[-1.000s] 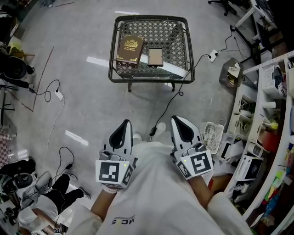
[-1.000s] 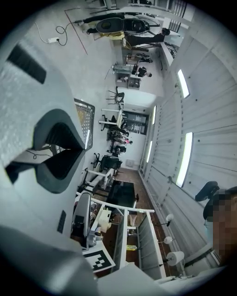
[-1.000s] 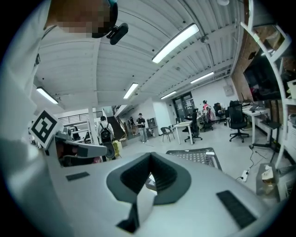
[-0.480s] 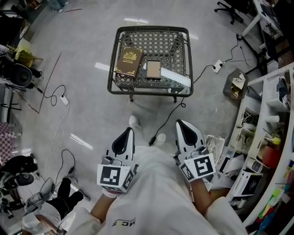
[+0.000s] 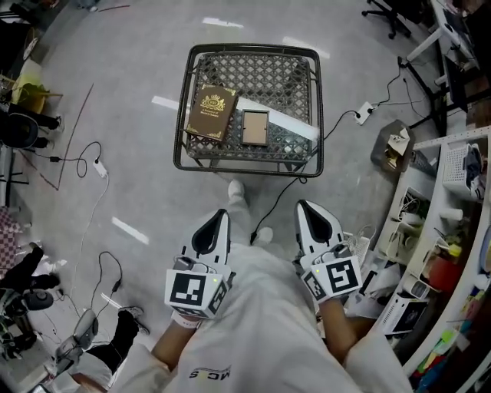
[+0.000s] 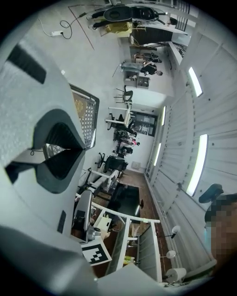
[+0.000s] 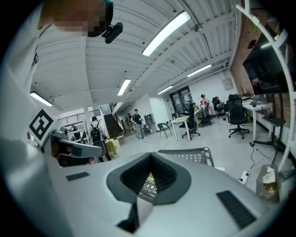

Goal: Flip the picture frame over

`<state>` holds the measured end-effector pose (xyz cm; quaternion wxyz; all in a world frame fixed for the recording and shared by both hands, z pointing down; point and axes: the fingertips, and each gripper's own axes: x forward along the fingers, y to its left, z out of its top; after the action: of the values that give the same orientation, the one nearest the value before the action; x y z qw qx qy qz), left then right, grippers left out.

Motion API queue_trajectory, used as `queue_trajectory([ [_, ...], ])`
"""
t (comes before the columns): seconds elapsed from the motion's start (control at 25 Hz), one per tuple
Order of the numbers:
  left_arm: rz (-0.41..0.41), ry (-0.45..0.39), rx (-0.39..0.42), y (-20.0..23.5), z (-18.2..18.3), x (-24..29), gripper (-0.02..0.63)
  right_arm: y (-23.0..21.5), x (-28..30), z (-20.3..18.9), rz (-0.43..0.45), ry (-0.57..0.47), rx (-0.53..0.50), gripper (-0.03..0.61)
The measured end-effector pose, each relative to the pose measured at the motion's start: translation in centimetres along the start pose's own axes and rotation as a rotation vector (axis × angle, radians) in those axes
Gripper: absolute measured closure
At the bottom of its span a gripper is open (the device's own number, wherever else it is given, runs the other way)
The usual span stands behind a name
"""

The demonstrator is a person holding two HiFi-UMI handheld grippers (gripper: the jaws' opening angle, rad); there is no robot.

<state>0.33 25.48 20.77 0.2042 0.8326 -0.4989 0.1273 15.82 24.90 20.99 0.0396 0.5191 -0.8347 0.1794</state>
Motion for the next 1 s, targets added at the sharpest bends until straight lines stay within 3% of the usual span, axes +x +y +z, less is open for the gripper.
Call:
queue_trajectory([
  [0.4,-0.133,-0.030,0.039,7.7,6.9,9.1,0.589,0.6,11.3,5.1,-0.065,-0.017,-0.045,0.565],
  [0.72,-0.163,0.021,0.040,12.1,7.3,13.9,0.589,-1.4,17.9,4.3,-0.149,0.024,0.051,0.563],
  [1.0,-0.126,0.074,-0.013,13.3,5.7,15.7,0.589,-2.4,20.7,2.2,-0.103,0.109,0.047,0.564],
])
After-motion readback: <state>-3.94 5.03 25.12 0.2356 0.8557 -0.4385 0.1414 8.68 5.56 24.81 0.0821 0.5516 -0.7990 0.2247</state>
